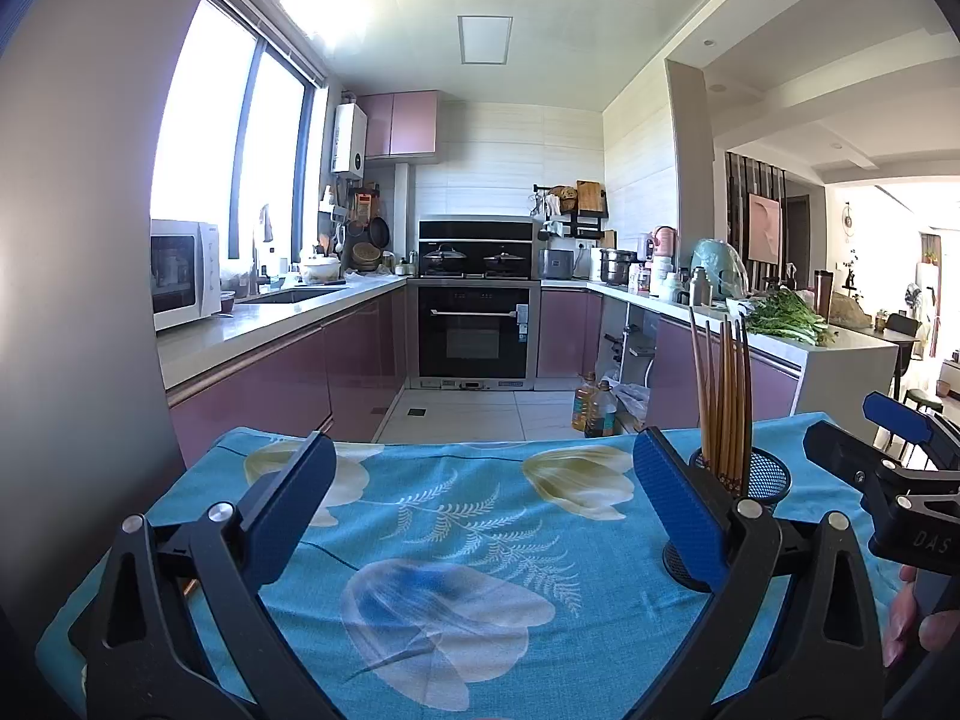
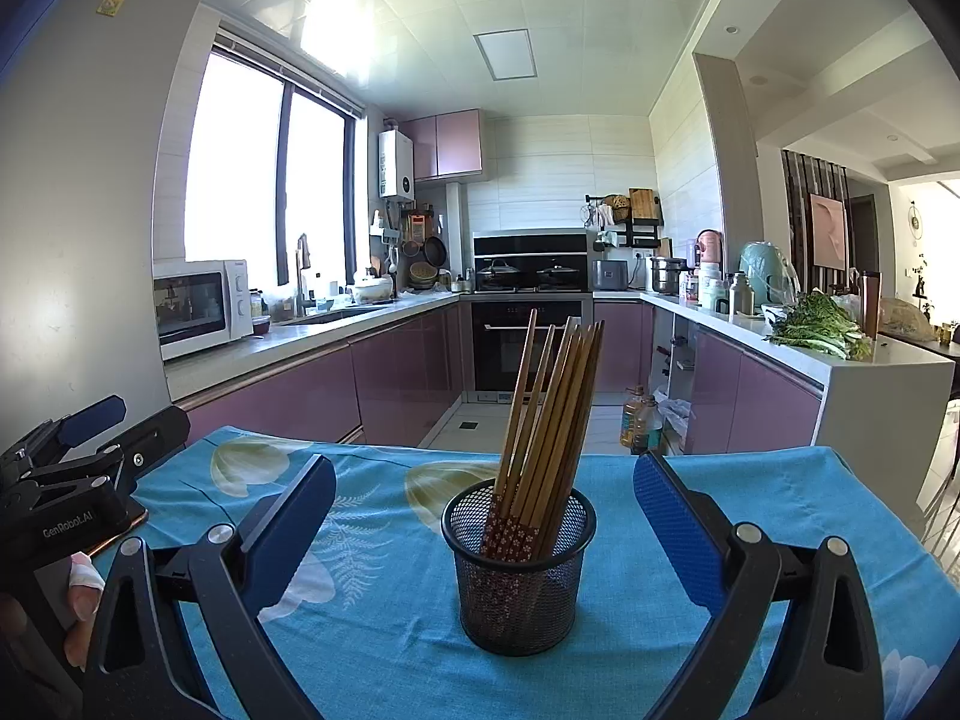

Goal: Organize utensils

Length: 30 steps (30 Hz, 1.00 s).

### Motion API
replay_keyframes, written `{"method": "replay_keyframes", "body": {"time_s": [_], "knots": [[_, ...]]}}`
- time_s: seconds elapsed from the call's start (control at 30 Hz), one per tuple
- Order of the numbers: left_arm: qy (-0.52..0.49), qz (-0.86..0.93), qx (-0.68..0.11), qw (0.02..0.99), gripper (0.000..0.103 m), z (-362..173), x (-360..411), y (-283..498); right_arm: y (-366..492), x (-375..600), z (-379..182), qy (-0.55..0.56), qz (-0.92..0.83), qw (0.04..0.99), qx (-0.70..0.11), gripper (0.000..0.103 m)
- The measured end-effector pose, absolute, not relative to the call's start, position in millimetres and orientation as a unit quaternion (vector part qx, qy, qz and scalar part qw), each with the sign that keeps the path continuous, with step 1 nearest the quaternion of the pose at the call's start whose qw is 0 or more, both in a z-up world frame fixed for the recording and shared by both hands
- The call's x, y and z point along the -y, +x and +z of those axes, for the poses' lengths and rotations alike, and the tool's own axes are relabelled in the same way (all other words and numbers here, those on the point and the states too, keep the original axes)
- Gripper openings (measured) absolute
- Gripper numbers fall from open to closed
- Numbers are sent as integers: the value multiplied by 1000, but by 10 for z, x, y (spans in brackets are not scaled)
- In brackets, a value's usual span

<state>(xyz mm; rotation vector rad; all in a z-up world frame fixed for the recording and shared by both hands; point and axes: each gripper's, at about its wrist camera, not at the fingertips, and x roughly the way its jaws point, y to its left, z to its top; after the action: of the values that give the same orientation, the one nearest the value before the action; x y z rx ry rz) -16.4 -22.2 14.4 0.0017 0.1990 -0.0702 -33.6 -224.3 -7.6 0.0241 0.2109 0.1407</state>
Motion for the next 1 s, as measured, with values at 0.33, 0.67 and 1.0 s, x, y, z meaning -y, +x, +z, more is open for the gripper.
{"method": "replay_keyframes", "body": {"time_s": [0.33,0.67,1.0], "knots": [[1,-35,-100,994,98,144,221,-160,-332,2237,-96,13,69,992,-106,96],[1,-35,-99,994,98,146,221,-163,-340,2226,-98,14,67,992,-105,96],[0,-36,-99,994,98,149,220,-164,-346,2230,-100,15,67,992,-105,96]]}}
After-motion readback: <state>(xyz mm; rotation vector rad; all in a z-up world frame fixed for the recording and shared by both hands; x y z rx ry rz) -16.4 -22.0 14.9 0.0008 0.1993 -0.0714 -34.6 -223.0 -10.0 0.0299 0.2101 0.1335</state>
